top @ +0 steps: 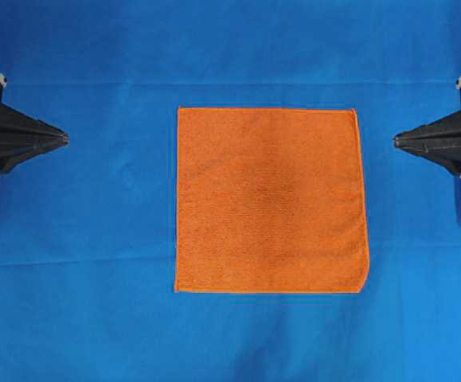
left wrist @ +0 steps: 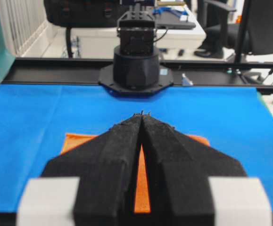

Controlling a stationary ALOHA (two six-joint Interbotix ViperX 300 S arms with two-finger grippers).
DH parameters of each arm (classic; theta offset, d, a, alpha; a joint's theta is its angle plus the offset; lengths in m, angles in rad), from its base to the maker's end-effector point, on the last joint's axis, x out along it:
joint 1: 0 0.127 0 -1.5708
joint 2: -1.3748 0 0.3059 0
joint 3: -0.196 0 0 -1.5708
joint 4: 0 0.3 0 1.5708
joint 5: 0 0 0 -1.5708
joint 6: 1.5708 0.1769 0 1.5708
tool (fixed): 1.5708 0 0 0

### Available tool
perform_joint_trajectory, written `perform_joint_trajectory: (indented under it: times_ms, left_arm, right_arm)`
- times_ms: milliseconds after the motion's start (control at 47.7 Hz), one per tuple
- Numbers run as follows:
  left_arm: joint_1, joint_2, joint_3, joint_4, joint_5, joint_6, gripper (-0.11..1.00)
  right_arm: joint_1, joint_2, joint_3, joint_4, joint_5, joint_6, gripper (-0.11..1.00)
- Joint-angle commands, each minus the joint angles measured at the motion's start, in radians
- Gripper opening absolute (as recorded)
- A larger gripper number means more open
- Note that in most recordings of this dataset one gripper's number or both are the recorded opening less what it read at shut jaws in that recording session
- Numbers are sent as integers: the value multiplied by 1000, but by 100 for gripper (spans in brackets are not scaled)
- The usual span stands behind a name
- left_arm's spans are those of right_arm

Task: Fold the orange towel.
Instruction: 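Move both grippers toward the far corners of the orange towel, then grasp the far left and far right towel corners with both grippers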

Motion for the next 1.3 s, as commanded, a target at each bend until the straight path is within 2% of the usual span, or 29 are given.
perform_joint_trajectory:
  times_ms: [0,251,419,608,692,754,922,985,1111,1278]
  left_arm:
    - [17,44,-37,-20,-8,-3,0]
    - [52,222,-84,-21,-60,-17,0]
    - [107,380,-127,-29,-77,-25,0]
    - [179,569,-198,-29,-75,-77,1]
    - [213,644,-218,-29,-80,-97,13]
    - [238,699,-235,-31,-81,-112,29]
    - [275,853,-293,-29,-83,-123,77]
    - [284,905,-313,-29,-84,-126,90]
    - [305,1014,-345,-31,-101,-126,92]
    - [337,1134,-364,-29,-153,-126,92]
  right_arm:
    - [-3,15,-25,5,0,12,0]
    - [-61,64,-67,49,183,29,0]
    - [-170,107,-64,64,264,48,0]
    - [-314,209,-57,67,339,83,0]
    - [-364,273,-51,67,347,89,1]
    - [-400,337,-46,67,344,89,6]
    - [-443,497,-32,63,285,87,55]
    - [-451,558,-29,61,241,87,61]
    - [-469,663,-18,60,156,84,56]
    - [-499,772,-8,60,66,78,56]
